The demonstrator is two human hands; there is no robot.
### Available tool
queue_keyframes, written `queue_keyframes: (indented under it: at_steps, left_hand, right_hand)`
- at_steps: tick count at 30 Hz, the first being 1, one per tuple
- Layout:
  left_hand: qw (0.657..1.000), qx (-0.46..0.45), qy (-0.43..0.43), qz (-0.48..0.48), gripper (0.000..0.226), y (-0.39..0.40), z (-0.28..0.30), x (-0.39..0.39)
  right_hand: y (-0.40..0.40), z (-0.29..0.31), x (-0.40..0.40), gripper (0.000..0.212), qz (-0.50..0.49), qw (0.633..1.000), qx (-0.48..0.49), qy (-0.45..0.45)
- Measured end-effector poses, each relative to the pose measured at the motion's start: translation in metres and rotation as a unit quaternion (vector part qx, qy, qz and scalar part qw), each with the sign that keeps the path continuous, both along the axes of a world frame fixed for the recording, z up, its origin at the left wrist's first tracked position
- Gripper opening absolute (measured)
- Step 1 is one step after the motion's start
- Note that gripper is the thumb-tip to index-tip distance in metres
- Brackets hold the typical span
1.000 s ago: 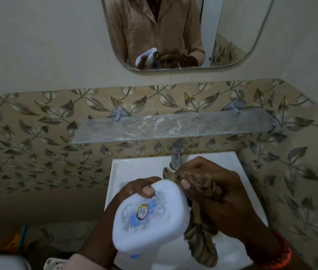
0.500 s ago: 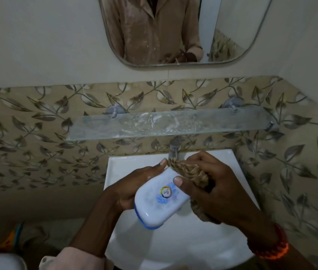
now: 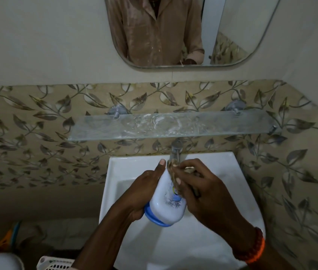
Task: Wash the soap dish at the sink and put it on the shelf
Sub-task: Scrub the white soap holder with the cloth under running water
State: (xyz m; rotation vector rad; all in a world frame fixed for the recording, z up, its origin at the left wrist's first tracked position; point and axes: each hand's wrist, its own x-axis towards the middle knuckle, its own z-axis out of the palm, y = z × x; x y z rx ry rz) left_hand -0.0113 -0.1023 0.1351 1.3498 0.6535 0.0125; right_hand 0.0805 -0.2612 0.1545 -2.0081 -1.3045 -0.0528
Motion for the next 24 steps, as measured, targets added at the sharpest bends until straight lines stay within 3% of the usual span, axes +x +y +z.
queue_keyframes:
  at_steps: [2,5,11,14,18,21,24]
  left_hand:
    - [1.000,0.006,0.000,0.009,0.077,0.005,-0.001,0.002]
    - [1.000,0.013,-0.007,0.010,0.077,0.008,-0.004,0.001]
    - [0.999,0.042,-0.006,-0.006,0.070,-0.004,-0.007,0.001]
    - [0.999,0.041,-0.004,0.015,0.080,0.000,-0.007,0.001]
    - [0.999,0.030,-0.010,0.035,0.066,0.004,-0.009,-0.004]
    - [0.998,0.053,-0.021,0.006,0.067,0.000,-0.012,-0.008]
    - [0.998,0.045,-0.024,0.027,0.062,-0.006,-0.011,-0.010]
  right_hand:
    - [-0.003,-0.004,-0.018,0.033,0.065,0.998,-0.007,-0.020]
    - [-0.014,-0.009,-0.032,0.036,0.131,0.989,-0.033,-0.051]
    - [0.007,0.002,0.015,0.026,-0.008,0.999,0.024,0.033]
    - [0.002,-0.002,-0.008,0.027,0.043,0.999,0.007,-0.010]
    - [-0.008,-0.010,-0.041,0.033,0.129,0.990,-0.026,-0.047]
    - [0.004,-0.007,-0.014,0.028,0.075,0.997,-0.008,-0.020]
    - [0.012,-0.007,0.013,0.026,0.001,0.997,0.028,0.067]
